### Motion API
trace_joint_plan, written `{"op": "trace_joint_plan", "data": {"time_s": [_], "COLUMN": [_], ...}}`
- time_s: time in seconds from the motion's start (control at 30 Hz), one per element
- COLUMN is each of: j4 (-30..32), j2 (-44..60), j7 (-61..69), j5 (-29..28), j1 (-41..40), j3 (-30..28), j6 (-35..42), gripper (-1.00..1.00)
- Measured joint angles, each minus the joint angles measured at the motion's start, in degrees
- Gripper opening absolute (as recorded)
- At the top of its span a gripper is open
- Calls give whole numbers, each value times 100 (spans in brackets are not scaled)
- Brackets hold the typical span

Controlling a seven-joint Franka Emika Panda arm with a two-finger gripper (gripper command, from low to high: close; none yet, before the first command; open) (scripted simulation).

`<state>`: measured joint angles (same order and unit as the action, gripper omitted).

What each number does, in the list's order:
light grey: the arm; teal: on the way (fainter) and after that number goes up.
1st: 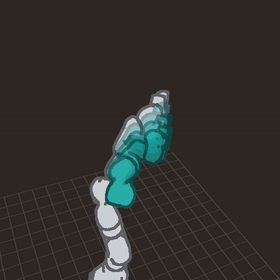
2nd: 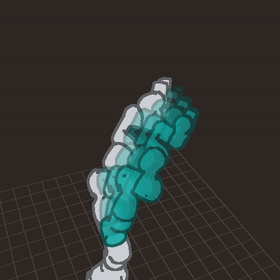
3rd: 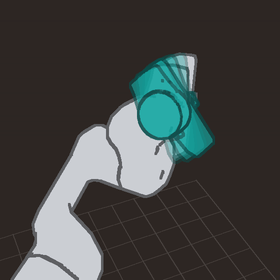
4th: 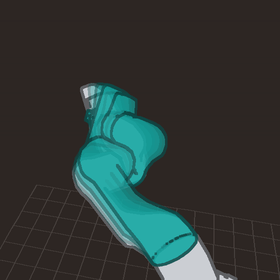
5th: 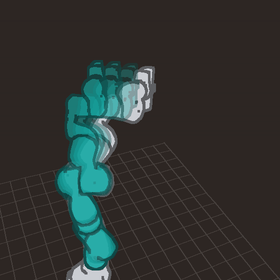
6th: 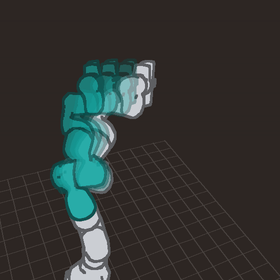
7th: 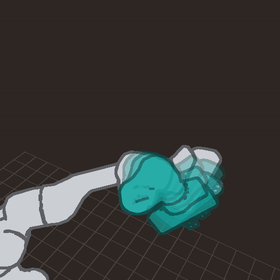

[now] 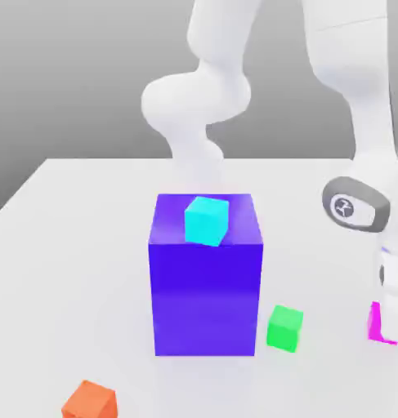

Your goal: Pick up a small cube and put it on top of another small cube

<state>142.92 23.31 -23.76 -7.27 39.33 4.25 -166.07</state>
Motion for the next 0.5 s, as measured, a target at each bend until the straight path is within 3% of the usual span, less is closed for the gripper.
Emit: {"op": "trace_joint_plan", "data": {"time_s": [0.2, 0.5], "j4": [295, 1578], "j2": [-1124, -2824], "j7": [451, 3423], "j5": [332, 633], "j1": [-250, -1369], "j3": [192, -406], "j6": [824, 1232], "gripper": [-100, -100]}}
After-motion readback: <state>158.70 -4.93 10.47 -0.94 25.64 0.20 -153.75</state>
